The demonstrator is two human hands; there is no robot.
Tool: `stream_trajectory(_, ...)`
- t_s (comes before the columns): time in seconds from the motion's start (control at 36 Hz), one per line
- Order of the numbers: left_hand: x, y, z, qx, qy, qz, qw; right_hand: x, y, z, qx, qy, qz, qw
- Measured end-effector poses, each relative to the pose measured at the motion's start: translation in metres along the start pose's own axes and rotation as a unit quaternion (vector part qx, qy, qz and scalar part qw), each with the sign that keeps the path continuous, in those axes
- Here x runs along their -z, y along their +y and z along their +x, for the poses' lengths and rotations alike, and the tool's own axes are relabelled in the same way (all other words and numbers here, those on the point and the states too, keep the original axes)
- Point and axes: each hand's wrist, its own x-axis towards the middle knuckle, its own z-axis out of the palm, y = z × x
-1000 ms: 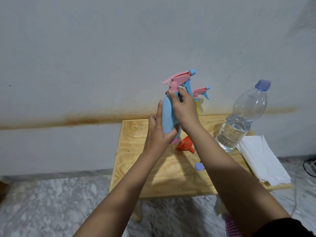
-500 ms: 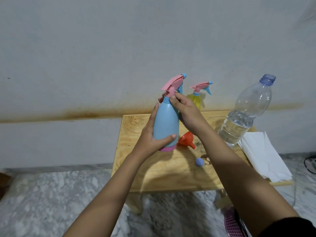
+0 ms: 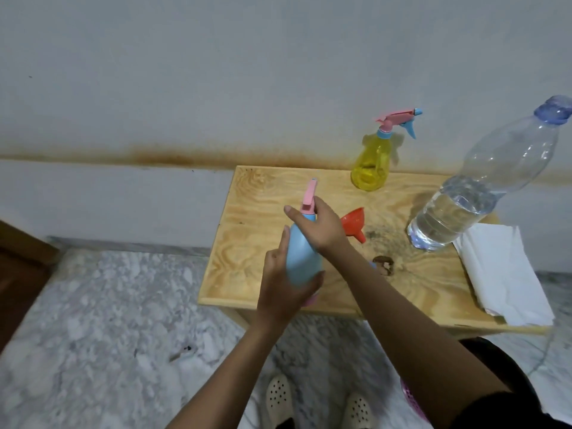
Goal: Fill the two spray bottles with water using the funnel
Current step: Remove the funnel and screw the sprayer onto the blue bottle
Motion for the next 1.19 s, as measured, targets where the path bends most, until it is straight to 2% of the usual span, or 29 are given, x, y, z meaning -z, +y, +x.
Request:
stream_trajectory(0.17, -0.021, -0.011, -0.017, 0.049, 0.035, 0.001, 0.998, -0.015, 0.020, 0.002, -0.071, -0.017, 0.040, 0.997)
stream_trajectory(0.25, -0.023, -0.017, -0.021, 0.052, 0.017, 0.004, 0.999, -0.018, 0.027, 0.004, -0.088, -0.046, 0.037, 0.994)
stream_trajectory(0.53, -0.014, -0.033, -0.013, 0.065, -0.081, -0.083, 0.991, -0.027, 0.036, 0.005, -0.099, -0.050, 0.046, 0.993)
stream_trajectory(0.97, -0.018, -0.043, -0.016, 0.091, -0.065, -0.126, 0.986, -0.043, 0.043, 0.015, -0.100, -0.038, 0.024, 0.994)
stream_trajectory(1.19, -0.021, -0.042, -0.015, 0.109, -0.054, -0.164, 0.979, -0.039, 0.042, 0.018, -0.097, -0.071, -0.010, 0.993)
